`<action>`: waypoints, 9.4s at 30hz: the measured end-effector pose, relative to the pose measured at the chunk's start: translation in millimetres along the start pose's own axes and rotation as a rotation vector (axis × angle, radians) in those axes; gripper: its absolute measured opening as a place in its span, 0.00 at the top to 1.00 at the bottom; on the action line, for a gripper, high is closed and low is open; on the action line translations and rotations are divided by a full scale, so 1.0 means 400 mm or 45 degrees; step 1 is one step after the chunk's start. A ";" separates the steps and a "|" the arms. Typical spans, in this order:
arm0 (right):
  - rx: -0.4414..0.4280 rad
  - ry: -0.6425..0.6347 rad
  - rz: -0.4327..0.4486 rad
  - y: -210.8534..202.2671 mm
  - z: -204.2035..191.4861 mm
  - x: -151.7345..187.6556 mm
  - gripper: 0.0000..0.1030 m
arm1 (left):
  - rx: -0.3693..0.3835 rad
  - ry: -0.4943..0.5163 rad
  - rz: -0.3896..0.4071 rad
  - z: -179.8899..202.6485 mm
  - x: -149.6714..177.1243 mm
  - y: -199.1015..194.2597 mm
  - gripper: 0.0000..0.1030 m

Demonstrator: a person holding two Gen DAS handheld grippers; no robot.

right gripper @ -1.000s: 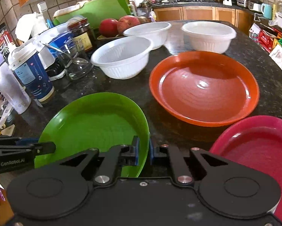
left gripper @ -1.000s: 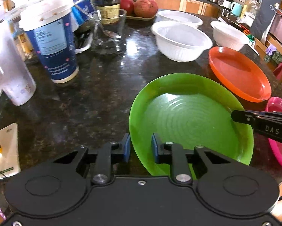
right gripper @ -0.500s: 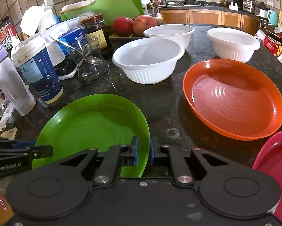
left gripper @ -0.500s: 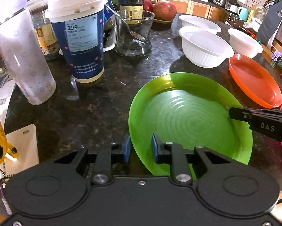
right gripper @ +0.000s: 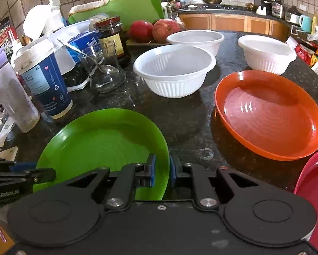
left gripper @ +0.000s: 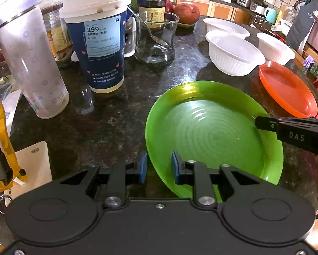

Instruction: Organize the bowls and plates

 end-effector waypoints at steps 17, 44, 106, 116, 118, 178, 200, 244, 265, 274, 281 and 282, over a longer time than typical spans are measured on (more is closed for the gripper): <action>0.005 0.023 0.158 -0.100 -0.002 0.003 0.71 | -0.075 0.057 0.228 0.004 -0.012 -0.096 0.37; 0.033 0.159 0.336 -0.335 0.346 0.003 0.64 | -0.010 0.139 0.279 0.319 -0.071 -0.115 0.26; 0.019 0.002 0.159 -0.279 0.700 0.055 0.70 | 0.053 0.048 0.023 0.708 -0.082 0.049 0.25; -0.006 -0.005 0.153 -0.289 0.697 0.067 0.80 | 0.077 0.001 0.018 0.689 -0.084 0.039 0.44; -0.008 -0.003 0.150 -0.289 0.696 0.062 0.82 | 0.079 -0.007 0.015 0.684 -0.086 0.038 0.47; -0.188 -0.112 0.242 -0.213 0.166 -0.014 0.86 | -0.201 -0.120 0.154 0.181 -0.060 -0.091 0.86; -0.011 -0.047 0.192 -0.104 0.026 0.017 0.86 | -0.054 -0.030 0.074 0.021 -0.030 -0.024 0.86; 0.041 0.025 0.319 -0.159 0.050 0.016 0.59 | -0.099 0.074 0.298 0.064 -0.055 -0.091 0.29; 0.099 0.096 0.386 -0.213 0.366 -0.071 0.56 | -0.048 0.076 0.280 0.304 -0.160 -0.033 0.30; 0.067 0.055 0.369 -0.199 0.525 -0.131 0.55 | -0.067 -0.028 0.241 0.419 -0.235 0.040 0.30; -0.041 0.056 0.258 -0.135 0.597 -0.176 0.55 | -0.131 -0.081 0.216 0.480 -0.255 0.081 0.30; -0.047 0.045 0.241 -0.123 0.599 -0.181 0.55 | -0.151 -0.085 0.213 0.488 -0.257 0.086 0.30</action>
Point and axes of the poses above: each gripper's, at about its wrist camera, not at the fingertips, and y roughly the way its jaws point, z to its right, x to its underside, the point moved 5 cm from there along y, roughly the way its jaws point, and after that the axes turned 10 degrees about y, right-handed, at the moved point
